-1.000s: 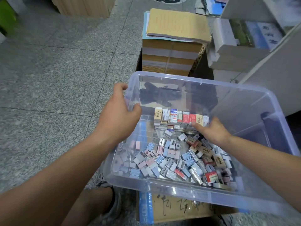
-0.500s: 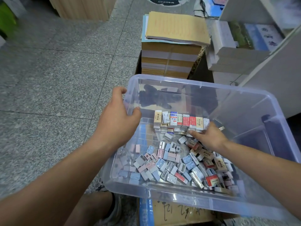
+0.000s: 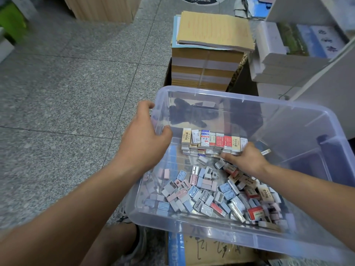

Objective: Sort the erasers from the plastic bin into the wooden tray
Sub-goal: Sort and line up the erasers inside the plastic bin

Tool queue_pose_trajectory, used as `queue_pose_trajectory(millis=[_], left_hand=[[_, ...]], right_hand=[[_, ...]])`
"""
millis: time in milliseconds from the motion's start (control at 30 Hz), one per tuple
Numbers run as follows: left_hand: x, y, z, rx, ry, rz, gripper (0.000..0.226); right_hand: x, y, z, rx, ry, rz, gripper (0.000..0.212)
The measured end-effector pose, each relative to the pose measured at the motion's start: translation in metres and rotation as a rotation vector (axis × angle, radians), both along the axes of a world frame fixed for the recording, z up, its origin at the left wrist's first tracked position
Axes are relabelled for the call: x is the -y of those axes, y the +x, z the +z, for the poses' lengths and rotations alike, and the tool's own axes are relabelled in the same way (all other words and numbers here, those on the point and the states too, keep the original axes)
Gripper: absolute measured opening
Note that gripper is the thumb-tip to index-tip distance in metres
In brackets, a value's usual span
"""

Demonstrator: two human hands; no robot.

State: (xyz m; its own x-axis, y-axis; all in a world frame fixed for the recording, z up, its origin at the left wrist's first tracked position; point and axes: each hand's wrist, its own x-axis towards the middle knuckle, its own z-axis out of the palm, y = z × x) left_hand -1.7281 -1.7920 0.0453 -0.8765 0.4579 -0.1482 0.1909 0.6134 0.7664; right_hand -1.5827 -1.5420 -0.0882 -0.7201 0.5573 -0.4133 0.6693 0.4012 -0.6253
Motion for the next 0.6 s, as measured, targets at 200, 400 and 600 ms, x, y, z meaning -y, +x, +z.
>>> queue_pose_trajectory(millis=[200, 400, 600], left_hand=[[0.000, -0.002, -0.004, -0.022, 0.016, 0.005, 0.043], [0.001, -0.003, -0.005, -0.039, 0.014, 0.000, 0.044], [0.000, -0.004, -0.004, -0.057, -0.008, -0.028, 0.047]], right_hand=[[0.015, -0.024, -0.011, 0.049, -0.069, -0.005, 0.050], [-0.007, -0.030, -0.075, 0.053, -0.055, -0.026, 0.124], [0.032, -0.028, 0.024, 0.101, 0.008, 0.104, 0.028]])
